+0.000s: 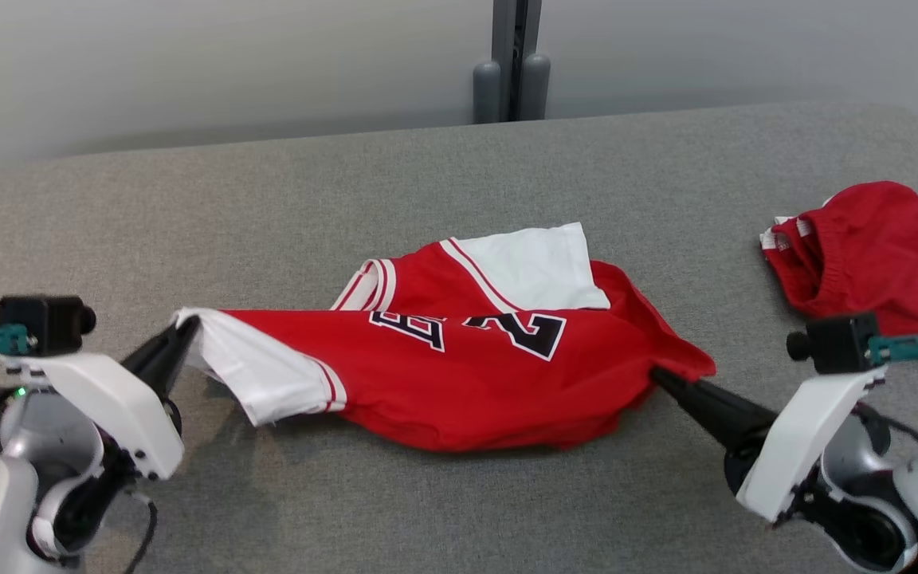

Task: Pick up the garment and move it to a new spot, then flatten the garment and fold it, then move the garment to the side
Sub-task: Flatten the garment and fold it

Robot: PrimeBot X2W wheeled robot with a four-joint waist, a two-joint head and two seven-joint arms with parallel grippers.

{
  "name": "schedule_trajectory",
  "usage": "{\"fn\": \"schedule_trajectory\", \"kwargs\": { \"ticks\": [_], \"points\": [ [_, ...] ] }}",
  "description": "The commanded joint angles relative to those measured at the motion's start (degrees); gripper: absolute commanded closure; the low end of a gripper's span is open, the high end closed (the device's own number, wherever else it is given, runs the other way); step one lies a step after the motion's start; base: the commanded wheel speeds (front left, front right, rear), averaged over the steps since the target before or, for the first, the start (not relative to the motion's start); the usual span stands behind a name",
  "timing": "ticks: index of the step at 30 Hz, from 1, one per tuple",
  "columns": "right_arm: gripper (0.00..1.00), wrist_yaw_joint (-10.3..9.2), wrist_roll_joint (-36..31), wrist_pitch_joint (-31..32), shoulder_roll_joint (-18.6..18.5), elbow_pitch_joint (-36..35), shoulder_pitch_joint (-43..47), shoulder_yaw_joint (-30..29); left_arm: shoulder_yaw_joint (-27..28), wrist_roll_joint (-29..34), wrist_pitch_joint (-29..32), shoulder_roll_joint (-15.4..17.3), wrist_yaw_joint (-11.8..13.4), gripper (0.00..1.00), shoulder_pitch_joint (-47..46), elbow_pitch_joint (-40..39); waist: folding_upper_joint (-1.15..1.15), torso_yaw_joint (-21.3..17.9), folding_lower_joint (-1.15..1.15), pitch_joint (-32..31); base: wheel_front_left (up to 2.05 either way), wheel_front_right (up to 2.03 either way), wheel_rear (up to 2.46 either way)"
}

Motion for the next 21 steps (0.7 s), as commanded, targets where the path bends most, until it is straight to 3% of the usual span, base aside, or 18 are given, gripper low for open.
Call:
{"fn": "schedule_trajectory", "kwargs": {
  "ticks": [1, 10, 18, 21],
  "points": [
    [1.0, 0.03, 1.59, 1.16, -1.05, -0.66, -2.89, -0.33, 0.34, -0.12, 0.92, 1.16, -0.36, 1.0, -3.39, -0.29, 0.0, -0.06, 0.0, 1.97, 0.0, 0.0, 0.0],
    [1.0, 0.03, 8.57, 7.37, -5.34, 2.92, -24.13, 0.7, -3.36, 2.42, 3.76, 4.61, -1.6, 1.0, -26.53, 7.57, 0.0, 0.19, 0.0, 11.78, 0.0, 0.0, 0.0],
    [1.0, 0.03, 10.46, 7.9, -4.57, 11.26, -45.81, 2.96, -7.68, 5.0, 1.76, 5.91, -2.04, 1.0, -49.22, 17.47, 0.0, 0.8, 0.0, 21.0, 0.0, 0.0, 0.0],
    [1.0, 0.03, 10.96, 5.35, -3.66, 16.41, -58.27, 3.34, -8.79, 6.37, -2.52, 5.63, -1.97, 1.0, -62.09, 23.78, 0.0, 1.82, 0.0, 25.29, 0.0, 0.0, 0.0]
  ]
}}
